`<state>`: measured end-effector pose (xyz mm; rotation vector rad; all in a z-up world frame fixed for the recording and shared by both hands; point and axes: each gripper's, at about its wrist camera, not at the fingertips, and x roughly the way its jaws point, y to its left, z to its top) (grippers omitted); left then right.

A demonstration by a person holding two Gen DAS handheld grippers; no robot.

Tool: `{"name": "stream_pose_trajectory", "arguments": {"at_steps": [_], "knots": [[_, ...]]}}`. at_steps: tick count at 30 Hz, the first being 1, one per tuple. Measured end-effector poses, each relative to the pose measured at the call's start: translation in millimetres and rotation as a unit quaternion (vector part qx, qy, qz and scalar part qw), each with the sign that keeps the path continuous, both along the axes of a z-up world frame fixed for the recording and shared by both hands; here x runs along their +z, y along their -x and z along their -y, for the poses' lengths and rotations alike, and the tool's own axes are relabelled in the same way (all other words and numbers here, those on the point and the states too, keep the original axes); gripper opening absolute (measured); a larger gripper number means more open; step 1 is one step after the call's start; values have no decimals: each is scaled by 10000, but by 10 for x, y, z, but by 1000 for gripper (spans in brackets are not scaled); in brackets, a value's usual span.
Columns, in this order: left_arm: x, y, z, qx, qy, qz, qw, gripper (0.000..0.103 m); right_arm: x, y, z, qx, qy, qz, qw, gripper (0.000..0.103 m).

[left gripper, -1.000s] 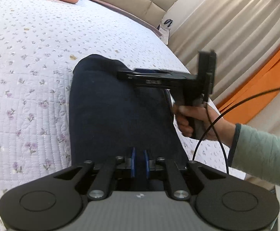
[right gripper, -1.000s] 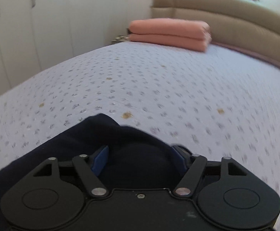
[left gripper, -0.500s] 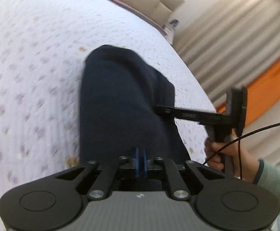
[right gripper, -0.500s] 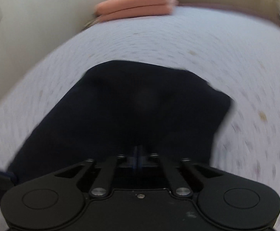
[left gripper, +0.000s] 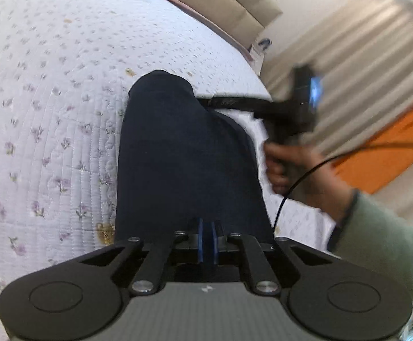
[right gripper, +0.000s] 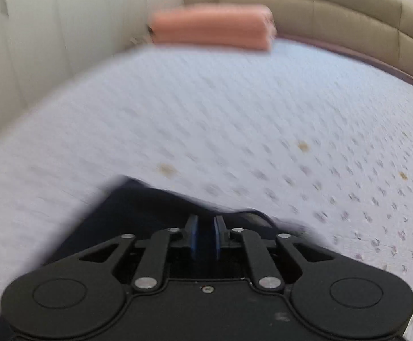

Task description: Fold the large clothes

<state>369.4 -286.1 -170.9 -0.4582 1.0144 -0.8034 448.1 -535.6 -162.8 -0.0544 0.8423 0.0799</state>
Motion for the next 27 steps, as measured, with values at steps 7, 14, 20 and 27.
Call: {"name": "stream_pose_trajectory", "arguments": {"at_steps": [7, 14, 20, 27], "knots": [[186, 40, -225, 19, -43, 62, 10000, 12, 53, 494, 997, -1511, -760, -218, 9854, 23], [448, -401, -175, 327, -72, 541, 9980, 63, 404, 1444, 982, -1591, -1894, -366, 9682, 82], [128, -868, 57, 295, -278, -34, 9992, 69, 127, 1629, 807, -1561, -2847, -1092, 9395, 83], [-413, -1090, 18, 495, 63, -1143, 9922, 87, -118, 1638, 770, -1622, -2996, -973, 9351, 98]]}}
